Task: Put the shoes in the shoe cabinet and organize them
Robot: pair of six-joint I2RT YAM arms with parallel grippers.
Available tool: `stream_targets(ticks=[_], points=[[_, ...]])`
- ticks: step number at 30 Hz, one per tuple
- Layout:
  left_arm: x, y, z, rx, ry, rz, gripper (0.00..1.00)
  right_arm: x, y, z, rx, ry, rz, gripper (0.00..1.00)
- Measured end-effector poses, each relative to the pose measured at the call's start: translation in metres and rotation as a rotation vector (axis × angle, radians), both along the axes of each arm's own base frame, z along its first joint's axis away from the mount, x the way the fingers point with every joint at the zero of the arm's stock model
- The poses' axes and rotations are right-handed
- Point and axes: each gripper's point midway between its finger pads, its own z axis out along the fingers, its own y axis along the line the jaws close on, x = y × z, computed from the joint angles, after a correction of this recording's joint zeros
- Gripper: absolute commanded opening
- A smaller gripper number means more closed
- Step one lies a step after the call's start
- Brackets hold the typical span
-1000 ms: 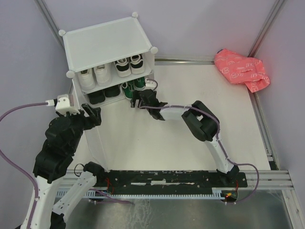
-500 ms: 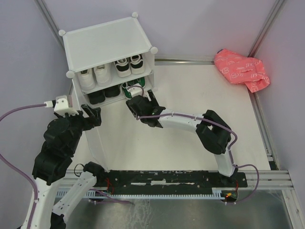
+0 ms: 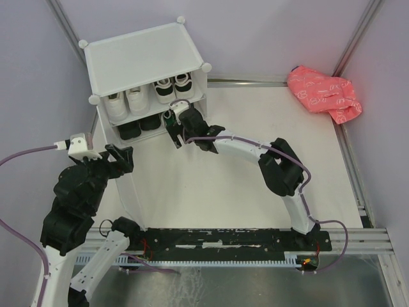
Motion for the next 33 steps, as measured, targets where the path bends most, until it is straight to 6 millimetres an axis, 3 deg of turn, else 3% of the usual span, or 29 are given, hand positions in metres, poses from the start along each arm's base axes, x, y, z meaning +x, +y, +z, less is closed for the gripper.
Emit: stream_targets(ticks=[6, 16, 19, 26, 29, 31, 32, 33], points=[[0.001, -0.001, -0.002, 0.001, 0.004, -0.003, 0.86, 0.030, 0.030, -0.013, 0.060, 0.002, 0.027, 0.92], [0.001, -0.001, -0.002, 0.001, 0.005, -0.003, 0.85, 0.073, 0.039, -0.055, 0.059, -0.034, -0.064, 0.86], [0.001, -0.001, -0.003, 0.001, 0.005, -0.003, 0.84, 0.080, 0.038, -0.064, 0.072, -0.035, -0.076, 0.84], [0.003, -0.002, -0.004, 0.000, 0.002, -0.003, 0.84, 0.084, 0.043, -0.064, 0.136, -0.088, -0.075, 0.83], [0.003, -0.002, -0.004, 0.000, 0.002, -0.003, 0.84, 0.083, 0.043, -0.066, 0.150, -0.085, -0.079, 0.66], [0.004, -0.002, -0.004, -0.001, 0.001, -0.003, 0.84, 0.083, 0.044, -0.065, 0.156, -0.084, -0.084, 0.49], [0.004, -0.002, -0.004, -0.001, 0.000, -0.003, 0.84, 0.083, 0.044, -0.065, 0.158, -0.083, -0.084, 0.39], [0.004, -0.002, -0.004, -0.001, 0.000, -0.003, 0.84, 0.084, 0.044, -0.064, 0.163, -0.080, -0.088, 0.22]])
